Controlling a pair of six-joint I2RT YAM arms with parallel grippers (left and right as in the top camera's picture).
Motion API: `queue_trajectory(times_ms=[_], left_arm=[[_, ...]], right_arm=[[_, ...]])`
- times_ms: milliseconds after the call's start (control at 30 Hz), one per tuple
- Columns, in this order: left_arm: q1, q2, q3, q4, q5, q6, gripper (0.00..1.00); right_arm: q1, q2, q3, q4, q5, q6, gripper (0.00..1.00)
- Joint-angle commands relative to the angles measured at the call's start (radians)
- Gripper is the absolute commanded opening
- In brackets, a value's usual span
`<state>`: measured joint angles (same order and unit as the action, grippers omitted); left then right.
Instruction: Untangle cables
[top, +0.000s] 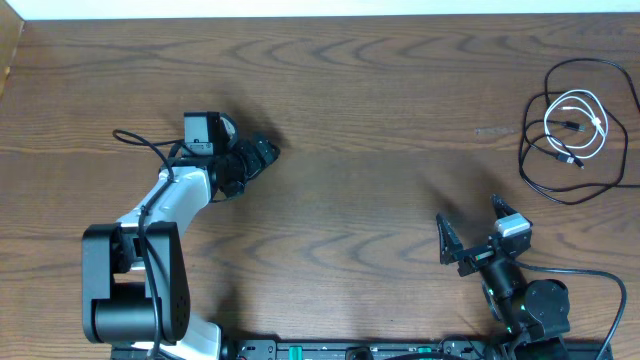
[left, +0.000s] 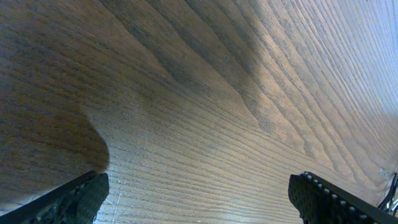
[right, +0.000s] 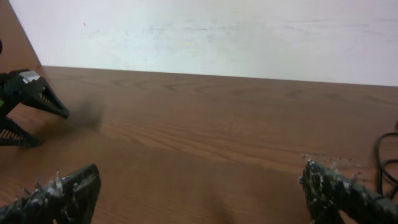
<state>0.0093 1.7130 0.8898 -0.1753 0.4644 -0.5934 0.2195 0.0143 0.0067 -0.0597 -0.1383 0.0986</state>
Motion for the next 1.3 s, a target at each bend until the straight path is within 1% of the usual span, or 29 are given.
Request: queue_trajectory(times_ms=[0, 167, 333, 500, 667, 767, 833, 967, 1267], left_arm=[[-0.001, 0.008, 0.002, 0.000, -0.025, 0.021, 0.98], [-0.001, 0.008, 0.002, 0.001, -0.079, 0.029, 0.98], [0.000, 0.008, 0.002, 0.004, -0.081, 0.154, 0.98], [0.000, 0.008, 0.002, 0.004, -0.081, 0.237, 0.98], [0.000, 0.007, 0.002, 0.005, -0.096, 0.386, 0.98], [0.000, 0.006, 0.002, 0.005, -0.096, 0.509, 0.98], [0.000, 0.003, 0.002, 0.005, -0.096, 0.555, 0.98], [0.000, -0.014, 0.002, 0.005, -0.100, 0.568, 0.98], [0.000, -0.117, 0.002, 0.004, -0.120, 0.578, 0.98]], right_arm=[[0.005, -0.008, -0.001, -0.005, 0.005, 0.002, 0.99], [0.005, -0.008, -0.001, -0.005, 0.005, 0.001, 0.99], [0.005, -0.008, -0.001, -0.005, 0.005, 0.001, 0.99], [0.005, -0.008, -0.001, -0.005, 0.005, 0.001, 0.99], [0.005, -0.008, -0.001, -0.005, 0.005, 0.001, 0.99], [0.005, -0.008, -0.001, -0.005, 0.005, 0.002, 0.99], [0.005, -0.008, -0.001, -0.005, 0.005, 0.002, 0.99], [0.005, -0.008, -0.001, -0.005, 0.005, 0.002, 0.99], [0.005, -0.008, -0.001, -0.005, 0.005, 0.001, 0.99]])
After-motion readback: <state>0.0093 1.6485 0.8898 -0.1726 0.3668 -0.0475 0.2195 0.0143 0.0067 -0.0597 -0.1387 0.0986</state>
